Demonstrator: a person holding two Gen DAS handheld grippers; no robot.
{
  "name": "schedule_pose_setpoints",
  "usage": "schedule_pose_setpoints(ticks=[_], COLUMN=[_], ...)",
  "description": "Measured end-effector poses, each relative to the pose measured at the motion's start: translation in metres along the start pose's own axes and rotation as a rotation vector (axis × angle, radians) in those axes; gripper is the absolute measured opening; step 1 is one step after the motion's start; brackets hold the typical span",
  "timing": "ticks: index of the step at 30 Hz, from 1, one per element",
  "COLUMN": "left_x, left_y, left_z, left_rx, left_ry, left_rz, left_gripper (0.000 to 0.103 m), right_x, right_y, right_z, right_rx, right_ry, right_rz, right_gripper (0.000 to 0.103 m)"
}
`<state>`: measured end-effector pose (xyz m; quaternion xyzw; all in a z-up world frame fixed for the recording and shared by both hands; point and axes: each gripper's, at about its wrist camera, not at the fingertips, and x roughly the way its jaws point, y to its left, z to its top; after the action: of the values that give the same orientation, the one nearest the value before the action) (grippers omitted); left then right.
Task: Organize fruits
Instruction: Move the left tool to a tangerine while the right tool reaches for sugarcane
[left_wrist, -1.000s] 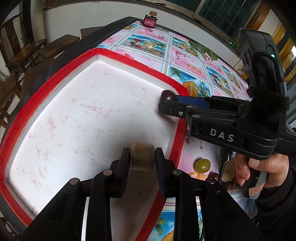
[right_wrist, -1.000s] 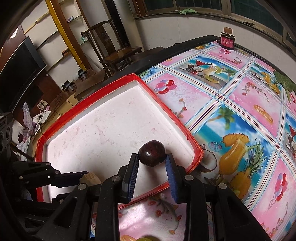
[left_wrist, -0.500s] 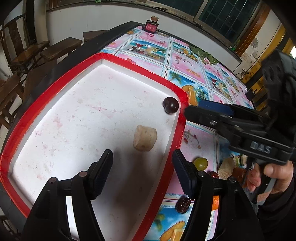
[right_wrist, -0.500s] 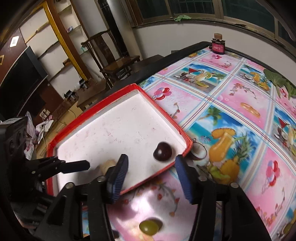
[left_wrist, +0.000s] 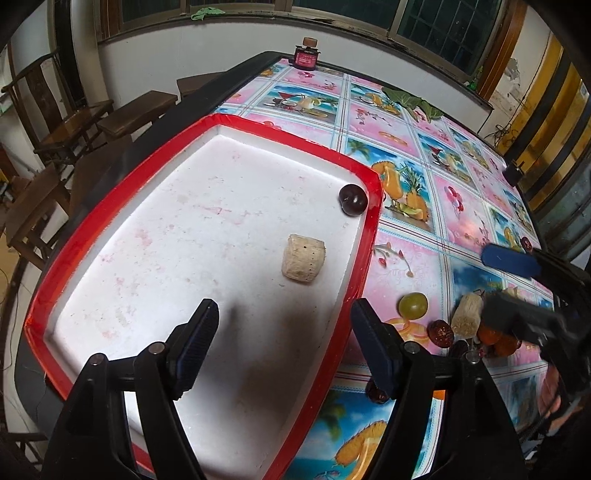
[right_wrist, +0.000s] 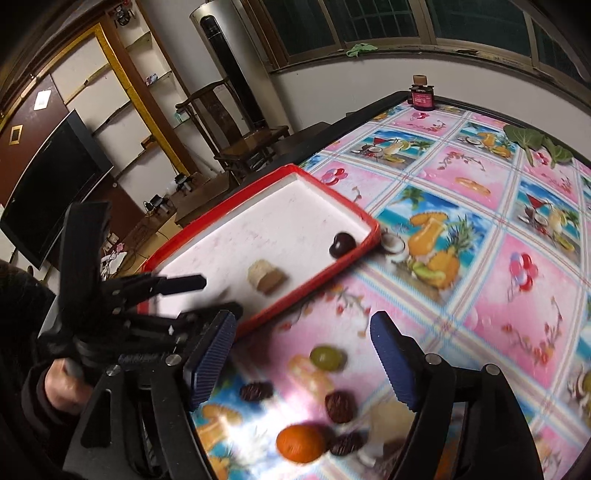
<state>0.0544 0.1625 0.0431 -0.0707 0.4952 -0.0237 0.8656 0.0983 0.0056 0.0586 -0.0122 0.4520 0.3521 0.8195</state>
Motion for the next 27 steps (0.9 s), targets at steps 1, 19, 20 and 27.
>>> schedule_pose_setpoints(ticks=[1,19,20,27], left_x=[-0.001,-0.029,-0.030,-0.034], left_y=[0.000,-0.015,-0.016,-0.031], left_z=[-0.001,-0.024,-0.026,-0.044], left_rx=[0.001,0.064,0.067,0.108], left_ry=[-0.002,-0.017,-0.015,0.008], left_rz=[0.002,-0.013,-0.014,-0.042], left_gripper=[0.076,0.078,0.078,0.078], right_x=[-0.004,-0.072,-0.075,-0.091], right_y=[0.001,0.004,0.003,-0.008], right_z=[-0.003,-0.077,-0.081,-0.113], right_rx=[-0.003,0.070,0.076,0.125], right_ry=[-0.002,-0.076,-0.080,-0.082], right_rz=[0.001,-0.057,-0.065,-0.110], right_gripper=[0.079,0.080,0.080,0.080])
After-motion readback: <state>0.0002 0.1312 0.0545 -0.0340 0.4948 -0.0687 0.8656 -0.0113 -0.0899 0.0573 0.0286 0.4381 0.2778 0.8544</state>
